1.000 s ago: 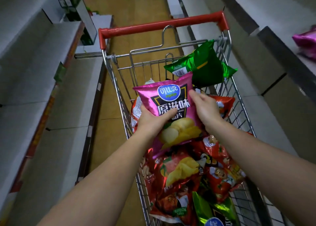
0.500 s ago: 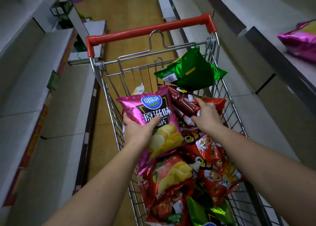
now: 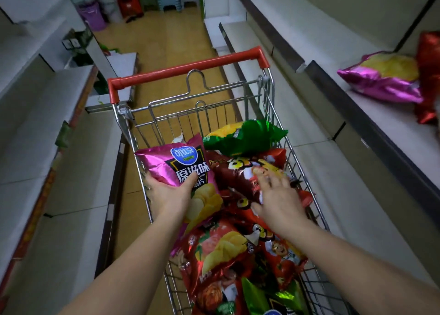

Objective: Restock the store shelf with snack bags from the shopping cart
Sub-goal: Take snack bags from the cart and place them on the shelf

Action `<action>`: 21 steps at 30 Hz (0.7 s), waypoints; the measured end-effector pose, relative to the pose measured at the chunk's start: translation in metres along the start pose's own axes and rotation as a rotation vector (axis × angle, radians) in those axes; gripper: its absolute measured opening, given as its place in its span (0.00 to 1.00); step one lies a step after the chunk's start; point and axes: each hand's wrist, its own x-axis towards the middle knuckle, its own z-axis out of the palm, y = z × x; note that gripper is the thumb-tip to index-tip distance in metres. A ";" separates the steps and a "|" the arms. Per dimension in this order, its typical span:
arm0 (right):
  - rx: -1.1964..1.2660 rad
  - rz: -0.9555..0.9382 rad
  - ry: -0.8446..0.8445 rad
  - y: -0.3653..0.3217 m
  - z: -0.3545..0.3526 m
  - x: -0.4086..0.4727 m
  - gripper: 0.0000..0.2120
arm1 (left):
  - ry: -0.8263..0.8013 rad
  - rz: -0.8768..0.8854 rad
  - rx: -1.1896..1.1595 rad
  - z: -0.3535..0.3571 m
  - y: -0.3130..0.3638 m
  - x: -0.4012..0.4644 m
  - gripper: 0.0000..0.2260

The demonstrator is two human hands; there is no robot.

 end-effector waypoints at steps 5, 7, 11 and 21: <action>-0.006 -0.132 0.120 -0.011 0.026 -0.016 0.21 | -0.004 0.019 0.049 0.006 -0.004 -0.008 0.49; 0.109 -0.150 0.135 -0.009 0.025 -0.015 0.18 | -0.014 0.001 0.048 0.010 -0.007 -0.009 0.49; 0.318 -0.015 0.128 0.000 0.014 -0.002 0.22 | -0.033 -0.009 0.013 0.012 -0.011 -0.010 0.50; 0.217 0.115 -0.099 0.012 -0.005 0.041 0.34 | -0.055 0.004 -0.010 0.012 -0.020 -0.013 0.49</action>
